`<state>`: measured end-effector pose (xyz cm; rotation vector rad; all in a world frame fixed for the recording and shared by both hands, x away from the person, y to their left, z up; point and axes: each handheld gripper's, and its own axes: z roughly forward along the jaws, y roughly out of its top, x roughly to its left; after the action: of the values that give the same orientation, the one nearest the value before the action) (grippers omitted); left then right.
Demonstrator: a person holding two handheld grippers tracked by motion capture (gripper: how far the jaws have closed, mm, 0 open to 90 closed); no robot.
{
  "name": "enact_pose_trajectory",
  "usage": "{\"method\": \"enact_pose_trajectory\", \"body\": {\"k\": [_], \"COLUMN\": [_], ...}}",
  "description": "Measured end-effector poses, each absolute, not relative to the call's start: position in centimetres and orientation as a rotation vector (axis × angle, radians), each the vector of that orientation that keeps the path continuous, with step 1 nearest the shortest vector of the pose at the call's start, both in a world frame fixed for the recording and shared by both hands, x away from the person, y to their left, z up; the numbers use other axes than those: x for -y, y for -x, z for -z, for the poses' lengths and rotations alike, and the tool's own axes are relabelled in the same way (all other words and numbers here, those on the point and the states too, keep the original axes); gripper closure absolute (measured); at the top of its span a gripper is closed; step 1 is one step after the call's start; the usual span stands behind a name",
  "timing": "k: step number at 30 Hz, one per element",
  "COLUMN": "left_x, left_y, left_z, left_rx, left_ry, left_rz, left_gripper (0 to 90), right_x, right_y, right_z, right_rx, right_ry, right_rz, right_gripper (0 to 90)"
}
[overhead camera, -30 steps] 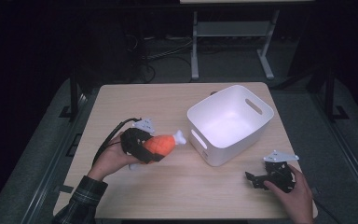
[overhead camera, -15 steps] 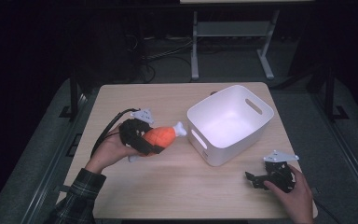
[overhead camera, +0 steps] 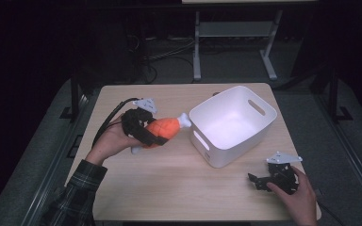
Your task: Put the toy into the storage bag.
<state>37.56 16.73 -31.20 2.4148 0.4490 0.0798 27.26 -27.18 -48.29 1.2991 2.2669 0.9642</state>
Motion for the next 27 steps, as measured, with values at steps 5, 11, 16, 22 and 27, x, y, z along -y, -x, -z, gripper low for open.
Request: {"method": "enact_pose_trajectory", "body": {"k": [5,11,16,22,27], "left_x": [-16.3,-15.2,-14.5,-13.2,-12.1], "left_y": [-38.1,-39.0,-39.5,-40.4,-41.0], "left_z": [30.5,29.6,29.1,28.2,27.7], "left_rx": [-0.452,-0.450,-0.441,-0.426,-0.423], "left_ry": [-2.410,-2.407,-2.409,-2.411,-2.410], "left_rz": [-0.079,-0.089,-0.088,-0.103,-0.104], "left_gripper": [23.9,23.9,23.9,23.9,23.9], "right_x": [27.2,27.2,27.2,27.2,27.2], "right_y": [-27.3,-27.3,-27.3,-27.2,-27.3], "right_z": [48.3,48.3,48.3,48.3,48.3], "right_rx": [-2.267,-2.267,-2.267,-2.267,-2.267], "right_ry": [-1.300,-1.299,-1.299,-1.300,-1.300], "right_rz": [-0.965,-0.964,-0.964,-0.964,-0.964], "right_gripper": [4.0,4.0,4.0,4.0,4.0]}}
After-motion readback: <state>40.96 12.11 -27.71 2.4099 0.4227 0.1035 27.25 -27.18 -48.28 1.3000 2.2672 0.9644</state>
